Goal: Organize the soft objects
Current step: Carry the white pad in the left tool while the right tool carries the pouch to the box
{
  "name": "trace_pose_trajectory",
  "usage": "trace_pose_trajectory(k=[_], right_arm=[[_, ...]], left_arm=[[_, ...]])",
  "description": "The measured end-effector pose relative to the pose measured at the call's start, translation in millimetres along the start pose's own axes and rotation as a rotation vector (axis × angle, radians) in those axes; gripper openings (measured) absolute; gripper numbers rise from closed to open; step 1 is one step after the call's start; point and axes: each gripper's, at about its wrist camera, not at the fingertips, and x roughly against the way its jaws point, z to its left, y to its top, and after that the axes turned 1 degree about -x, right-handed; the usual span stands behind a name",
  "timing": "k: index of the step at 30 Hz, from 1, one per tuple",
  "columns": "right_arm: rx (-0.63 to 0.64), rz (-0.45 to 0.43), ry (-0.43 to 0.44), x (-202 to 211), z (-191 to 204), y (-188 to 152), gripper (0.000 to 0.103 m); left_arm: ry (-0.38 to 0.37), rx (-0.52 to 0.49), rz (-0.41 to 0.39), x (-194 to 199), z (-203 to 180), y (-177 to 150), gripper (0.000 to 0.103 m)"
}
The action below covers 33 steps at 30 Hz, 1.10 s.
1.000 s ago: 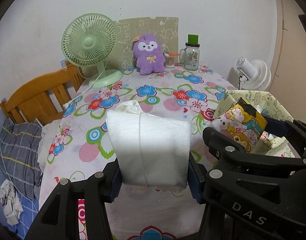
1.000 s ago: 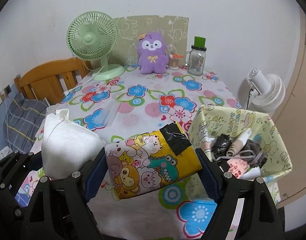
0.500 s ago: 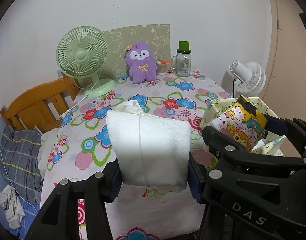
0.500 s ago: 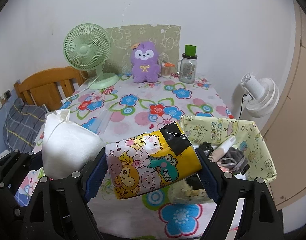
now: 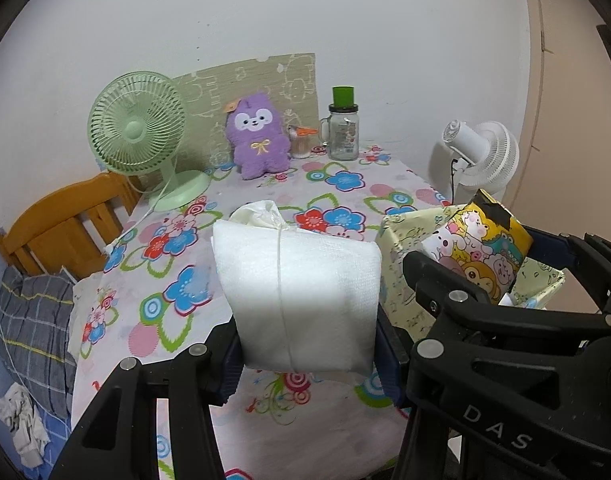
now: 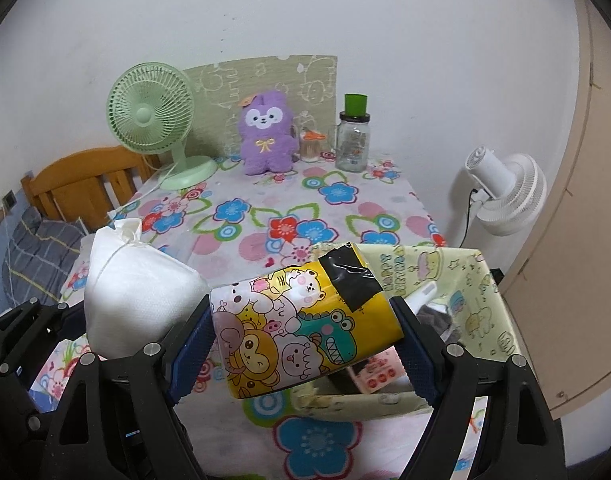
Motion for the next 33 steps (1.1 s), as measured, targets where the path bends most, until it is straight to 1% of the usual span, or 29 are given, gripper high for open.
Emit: trace_pose_trajectory(k=[15, 27, 33], right_arm=[[-0.028, 0.006, -0.028, -7, -45, 2, 0.085], [-0.048, 0.031, -0.076, -18, -75, 0, 0.085], [-0.060, 0.047, -0.094, -24, -88, -4, 0.085]], left_arm=[[-0.033, -0.032, 0.002, -15, -42, 17, 0.057], [-0.071, -0.053, 0.020, -36, -66, 25, 0.057], [-0.097, -0.066, 0.044, -51, -79, 24, 0.057]])
